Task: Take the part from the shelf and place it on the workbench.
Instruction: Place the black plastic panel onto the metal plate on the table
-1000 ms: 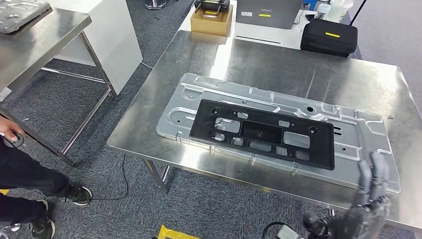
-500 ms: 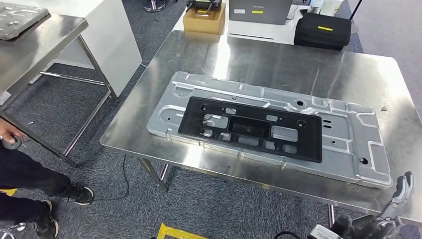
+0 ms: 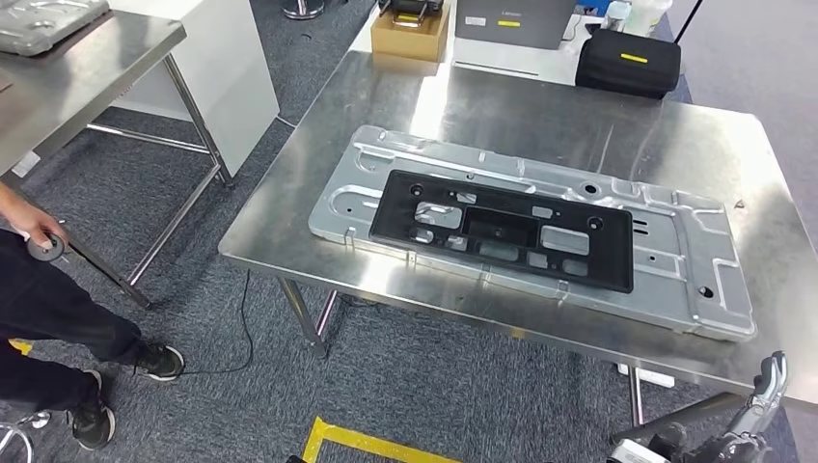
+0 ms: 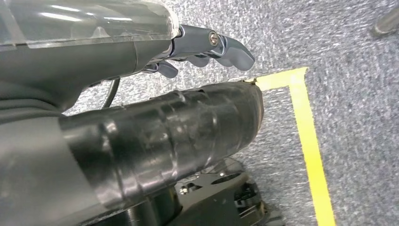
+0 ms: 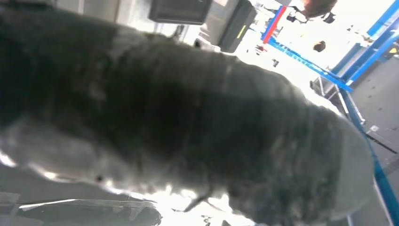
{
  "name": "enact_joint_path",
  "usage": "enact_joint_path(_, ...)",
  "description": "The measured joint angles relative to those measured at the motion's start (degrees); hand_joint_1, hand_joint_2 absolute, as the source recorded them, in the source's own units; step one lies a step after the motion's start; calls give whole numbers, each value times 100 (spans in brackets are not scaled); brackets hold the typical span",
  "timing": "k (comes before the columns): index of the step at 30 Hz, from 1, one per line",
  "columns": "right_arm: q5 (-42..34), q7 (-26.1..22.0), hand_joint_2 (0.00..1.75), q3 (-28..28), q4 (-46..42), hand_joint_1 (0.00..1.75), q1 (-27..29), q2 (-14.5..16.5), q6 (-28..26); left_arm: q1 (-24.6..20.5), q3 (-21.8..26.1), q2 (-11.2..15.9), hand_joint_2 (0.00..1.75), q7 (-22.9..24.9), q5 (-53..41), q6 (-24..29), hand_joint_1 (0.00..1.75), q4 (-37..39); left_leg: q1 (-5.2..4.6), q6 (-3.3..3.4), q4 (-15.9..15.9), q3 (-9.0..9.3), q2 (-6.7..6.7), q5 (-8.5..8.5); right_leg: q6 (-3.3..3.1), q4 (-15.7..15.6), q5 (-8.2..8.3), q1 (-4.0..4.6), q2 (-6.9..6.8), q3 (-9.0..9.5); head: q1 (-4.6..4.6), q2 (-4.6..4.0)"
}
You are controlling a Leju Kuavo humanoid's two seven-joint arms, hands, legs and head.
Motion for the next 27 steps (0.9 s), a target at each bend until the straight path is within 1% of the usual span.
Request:
enact_joint_path(1,-13,-1,0,-1,17,0,1,0,0,4,1,0,0,-2,0,2,0,0,-10,4,9,-56,13,41,12,280,-132,-1,0,-37,0,0)
enact_joint_path(2,-23,-1,0,-2,34,0,2,0,0,6,3,0,0,-5,0,3,0,0,-18,1,24,-116,22,80,18,409,-140,-1,-1,4,-1,0)
enact_joint_path(3,-29,-1,0,-2,50,0,3,1,0,6,4,0,0,-9,0,3,0,0,-22,-6,44,-175,27,116,16,341,-45,-1,-1,141,-1,0)
enact_joint_path(4,-33,-1,0,-2,62,0,2,1,0,4,5,0,0,-14,0,3,0,0,-24,-16,71,-232,26,146,5,56,103,-1,-1,389,-1,0)
enact_joint_path(5,-35,-1,0,-2,71,0,0,1,0,4,6,0,0,-17,0,3,0,0,-25,-31,99,-284,24,170,-16,-357,197,1,0,683,-1,0)
enact_joint_path(6,-36,-1,0,-2,76,0,-4,2,0,4,7,0,0,-19,0,3,0,0,-31,-53,127,-325,20,191,-43,-755,244,14,3,947,-3,0)
enact_joint_path(7,-36,-2,0,-2,80,0,-4,2,0,3,8,0,0,-19,1,5,0,0,-36,-82,145,-350,16,216,-73,-1050,253,30,6,1126,-3,0)
enact_joint_path(8,-36,-3,0,-3,83,0,-5,2,0,3,9,0,0,-19,1,7,0,0,-38,-116,153,-367,15,244,-102,-1199,228,50,9,1197,-4,0)
enact_joint_path(9,-36,-4,0,-3,86,0,-4,3,0,2,12,-1,0,-19,2,8,0,0,-38,-152,151,-376,13,277,-131,-1233,243,70,9,1198,-4,0)
enact_joint_path(10,-36,-5,0,-3,89,0,-2,7,0,5,16,-1,0,-19,2,10,0,0,-38,-189,146,-382,10,305,-170,-1249,279,64,7,1168,-3,0)
enact_joint_path(11,-36,-6,0,-3,91,0,-4,13,0,6,22,-1,0,-20,2,11,0,0,-31,-223,173,-404,1,276,-211,-1270,320,55,-1,1139,-3,0)
enact_joint_path(12,-36,-7,0,-3,94,0,-6,24,0,8,28,0,0,-22,2,11,0,0,-24,-254,273,-450,-7,155,-263,-1288,371,41,-11,1096,-8,0)
enact_joint_path(13,-36,-7,0,-3,99,0,-7,34,0,11,34,1,0,-25,2,10,0,0,-15,-281,477,-522,-16,-58,-305,-1305,425,28,-22,1042,-14,0)
enact_joint_path(15,-35,-7,0,-3,115,0,-6,45,1,13,43,1,0,-28,3,1,0,0,9,-320,1129,-709,-21,-596,-349,-1299,518,37,-40,915,-27,0)
enact_joint_path(16,-33,-7,0,-3,126,0,-5,46,2,15,46,1,0,-28,4,-6,0,0,15,-333,1447,-772,-21,-760,-349,-1290,566,43,-46,845,-27,0)
enact_joint_path(17,-27,-7,0,-3,138,0,-5,47,2,15,51,2,0,-28,6,-12,0,0,17,-340,1635,-770,-21,-795,-346,-1277,614,47,-52,771,-27,0)
enact_joint_path(18,-20,-5,0,-3,149,0,-5,49,2,15,56,2,0,-28,8,-17,0,0,18,-343,1637,-678,-20,-709,-338,-1255,660,49,-56,695,-27,0)
enact_joint_path(19,-11,-3,0,-3,158,0,-5,55,1,14,62,4,0,-28,10,-20,0,0,19,-339,1419,-476,-20,-544,-327,-1224,700,48,-58,620,-27,0)
enact_joint_path(20,-2,1,0,-3,166,0,-6,63,1,11,68,5,0,-30,11,-21,0,0,19,-330,1035,-197,-21,-397,-312,-1184,733,47,-60,555,-28,0)
enact_joint_path(21,7,5,0,-3,168,0,-7,72,0,6,73,7,0,-33,13,-21,0,0,10,-314,598,92,-23,-328,-289,-1142,762,52,-60,500,-28,0)
enact_joint_path(22,16,9,0,-3,171,0,-10,79,0,2,77,8,0,-37,13,-18,0,0,-1,-289,264,298,-28,-306,-260,-1115,794,56,-63,467,-26,0)
enact_joint_path(23,25,13,0,-3,174,0,-15,82,0,-1,80,9,0,-42,13,-15,0,0,-13,-265,61,406,-33,-331,-231,-1100,828,60,-66,448,-25,0)
enact_joint_path(24,33,19,0,-3,178,0,-21,83,0,-1,83,9,0,-47,12,-13,0,0,-28,-237,-7,422,-37,-345,-197,-1102,868,62,-69,439,-24,0)
enact_joint_path(25,39,26,0,-3,185,0,-25,85,0,2,86,9,0,-51,11,-9,0,0,-27,-196,-7,384,-39,-309,-162,-1112,911,67,-70,436,-22,0)
enact_joint_path(26,42,34,0,-3,192,0,-27,85,0,2,88,8,0,-55,11,-7,0,0,-19,-152,-27,351,-25,-266,-133,-1097,908,62,-57,418,-24,0)
enact_joint_path(27,44,45,0,-3,200,0,-28,86,0,-1,89,7,0,-58,12,-1,0,0,-10,-91,-41,302,-12,-208,-107,-1028,811,58,-43,377,-21,0)
